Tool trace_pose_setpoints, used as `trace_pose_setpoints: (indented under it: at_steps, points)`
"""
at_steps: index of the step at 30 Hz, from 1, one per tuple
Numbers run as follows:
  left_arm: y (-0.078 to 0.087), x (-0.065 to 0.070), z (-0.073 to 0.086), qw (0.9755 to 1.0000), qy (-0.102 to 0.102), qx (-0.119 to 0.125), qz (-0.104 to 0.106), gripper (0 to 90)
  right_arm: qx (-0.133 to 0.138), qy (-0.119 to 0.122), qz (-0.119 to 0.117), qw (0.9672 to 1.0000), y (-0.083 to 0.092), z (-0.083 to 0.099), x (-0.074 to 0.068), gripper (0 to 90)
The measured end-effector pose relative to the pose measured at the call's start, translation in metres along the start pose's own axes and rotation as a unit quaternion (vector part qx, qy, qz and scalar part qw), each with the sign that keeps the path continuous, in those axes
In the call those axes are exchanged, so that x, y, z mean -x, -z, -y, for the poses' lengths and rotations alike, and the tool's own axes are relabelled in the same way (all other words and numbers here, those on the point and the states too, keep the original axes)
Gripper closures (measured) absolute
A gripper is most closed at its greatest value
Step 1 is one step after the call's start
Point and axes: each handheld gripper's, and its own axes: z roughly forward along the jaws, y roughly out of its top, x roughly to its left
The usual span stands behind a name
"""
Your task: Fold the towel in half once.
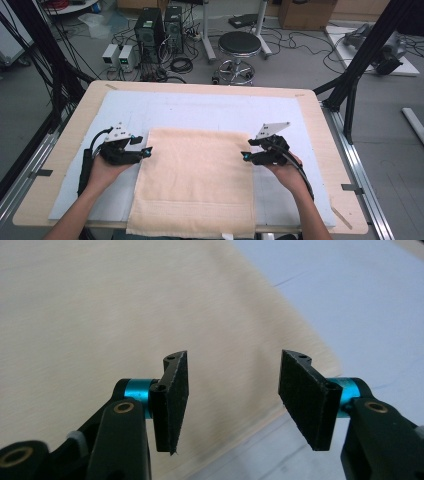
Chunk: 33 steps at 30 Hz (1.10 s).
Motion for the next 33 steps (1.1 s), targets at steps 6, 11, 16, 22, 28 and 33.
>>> trace_pose_setpoints:
  at_steps: [6,11,16,22,28,33]
  points:
    - [-0.034,-0.027,-0.005,0.9987,0.042,-0.027,-0.01,46.9,0.008,-0.039,0.013,0.9991,-0.027,-0.005,0.035,38.9]
    - [-0.053,-0.039,-0.007,0.9972,0.062,-0.034,-0.024,41.6,-0.014,-0.056,0.025,0.998,-0.048,0.0,0.052,37.0]
    - [-0.07,-0.043,-0.001,0.9955,0.074,-0.059,-0.011,39.8,-0.029,-0.077,0.008,0.9966,-0.061,0.009,0.061,37.4]
    - [-0.072,-0.04,-0.002,0.9966,0.066,-0.048,0.015,75.1,-0.035,-0.072,-0.046,0.9957,-0.068,0.007,0.061,76.7]
    - [-0.078,-0.048,-0.019,0.9958,0.068,-0.056,-0.025,83.0,-0.06,-0.059,-0.025,0.9961,-0.069,-0.019,0.07,82.3]
    - [-0.082,-0.062,-0.061,0.995,0.063,-0.027,-0.073,83.4,-0.032,-0.078,0.012,0.9964,-0.063,-0.047,0.092,82.4]
